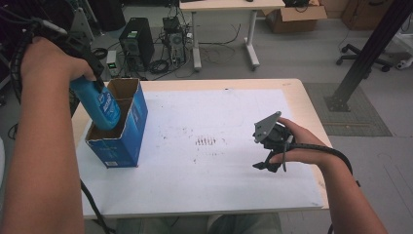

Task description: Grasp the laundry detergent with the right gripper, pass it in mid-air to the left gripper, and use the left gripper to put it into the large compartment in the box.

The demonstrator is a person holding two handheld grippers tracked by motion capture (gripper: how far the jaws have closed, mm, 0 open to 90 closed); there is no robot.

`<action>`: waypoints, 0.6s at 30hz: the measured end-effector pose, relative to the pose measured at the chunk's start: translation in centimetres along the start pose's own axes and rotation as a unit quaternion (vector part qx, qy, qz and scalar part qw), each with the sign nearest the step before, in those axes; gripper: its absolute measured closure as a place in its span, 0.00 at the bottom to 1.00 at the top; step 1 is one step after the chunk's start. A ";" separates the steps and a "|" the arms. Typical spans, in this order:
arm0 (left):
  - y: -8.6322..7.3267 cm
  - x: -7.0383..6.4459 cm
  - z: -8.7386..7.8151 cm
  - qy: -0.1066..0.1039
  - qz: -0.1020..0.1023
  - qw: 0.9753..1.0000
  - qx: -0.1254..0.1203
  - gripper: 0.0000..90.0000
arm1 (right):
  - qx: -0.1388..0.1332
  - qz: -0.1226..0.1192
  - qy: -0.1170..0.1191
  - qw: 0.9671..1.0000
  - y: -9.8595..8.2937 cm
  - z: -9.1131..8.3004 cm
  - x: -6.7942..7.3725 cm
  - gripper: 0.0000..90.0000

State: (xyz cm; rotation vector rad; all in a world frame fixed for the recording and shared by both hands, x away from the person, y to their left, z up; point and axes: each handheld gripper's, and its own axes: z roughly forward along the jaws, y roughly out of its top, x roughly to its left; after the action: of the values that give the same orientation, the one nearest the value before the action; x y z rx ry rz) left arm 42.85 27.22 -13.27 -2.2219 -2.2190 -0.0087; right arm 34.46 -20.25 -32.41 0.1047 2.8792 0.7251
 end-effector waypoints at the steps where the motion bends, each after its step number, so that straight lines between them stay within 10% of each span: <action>1: 0.0 0.0 0.3 0.000 0.000 1.000 0.000 0.43 | 0.000 0.002 -0.001 1.000 0.0 0.0 0.0 0.03; 18: 0.6 -0.2 5.2 0.004 0.005 1.000 0.019 0.43 | -0.008 0.005 0.005 1.000 -0.4 0.5 0.2 0.03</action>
State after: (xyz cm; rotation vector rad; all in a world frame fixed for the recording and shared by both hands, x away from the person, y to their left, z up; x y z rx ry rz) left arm 43.49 27.06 -18.43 -2.2097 -2.1845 0.0250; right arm 34.34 -20.39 -33.10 0.1152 2.8838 0.7530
